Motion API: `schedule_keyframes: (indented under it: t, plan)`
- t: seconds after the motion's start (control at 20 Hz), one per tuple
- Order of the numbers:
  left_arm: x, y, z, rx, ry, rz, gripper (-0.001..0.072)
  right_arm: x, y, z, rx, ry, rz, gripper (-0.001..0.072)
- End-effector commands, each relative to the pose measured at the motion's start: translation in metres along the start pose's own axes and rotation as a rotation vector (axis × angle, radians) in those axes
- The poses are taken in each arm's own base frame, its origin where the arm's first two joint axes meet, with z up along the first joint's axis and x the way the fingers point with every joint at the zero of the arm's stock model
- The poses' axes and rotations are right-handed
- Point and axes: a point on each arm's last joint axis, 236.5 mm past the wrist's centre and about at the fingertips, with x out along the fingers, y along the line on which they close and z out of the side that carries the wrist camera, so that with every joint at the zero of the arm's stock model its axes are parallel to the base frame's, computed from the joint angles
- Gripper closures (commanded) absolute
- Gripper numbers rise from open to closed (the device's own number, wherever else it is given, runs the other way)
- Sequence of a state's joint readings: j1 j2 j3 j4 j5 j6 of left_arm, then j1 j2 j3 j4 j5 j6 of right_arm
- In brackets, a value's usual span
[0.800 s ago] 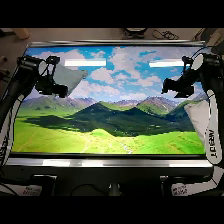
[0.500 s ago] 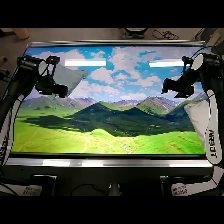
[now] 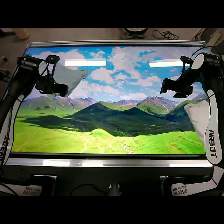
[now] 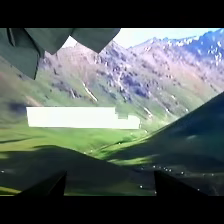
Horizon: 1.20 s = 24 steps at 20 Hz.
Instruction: Fold the shirts.
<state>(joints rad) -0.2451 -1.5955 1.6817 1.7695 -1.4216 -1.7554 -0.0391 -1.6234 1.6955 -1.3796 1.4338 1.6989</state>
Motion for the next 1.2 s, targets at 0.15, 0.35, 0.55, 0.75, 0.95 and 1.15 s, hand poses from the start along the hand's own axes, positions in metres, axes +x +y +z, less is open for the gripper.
schedule_keyframes:
  t: [0.15,0.35,0.55,0.75,0.95,1.15]
  plan:
    - [-0.005,-0.009,0.054,-0.102,-0.225,-0.049,0.0063,-0.002,0.031,-0.020,-0.078,0.078,0.132,0.0039]
    - [-0.016,0.000,0.123,-0.102,-0.512,-0.081,0.0063,-0.002,0.031,-0.021,-0.092,0.084,0.132,0.0039]
    - [0.005,0.085,0.130,-0.388,-0.507,-0.055,0.0062,-0.002,0.032,-0.011,-0.088,0.040,0.135,0.0039]
    - [0.047,0.115,0.117,-0.668,-0.425,-0.129,0.0056,-0.002,0.033,-0.004,-0.087,0.011,0.138,0.0039]
    - [0.119,0.056,0.106,-0.852,-0.190,-0.484,-0.0013,-0.002,0.033,-0.005,-0.086,0.015,0.137,0.0039]
    - [0.155,0.035,0.108,-0.887,-0.158,-0.562,-0.0013,-0.002,0.033,-0.007,-0.087,0.024,0.137,0.0039]
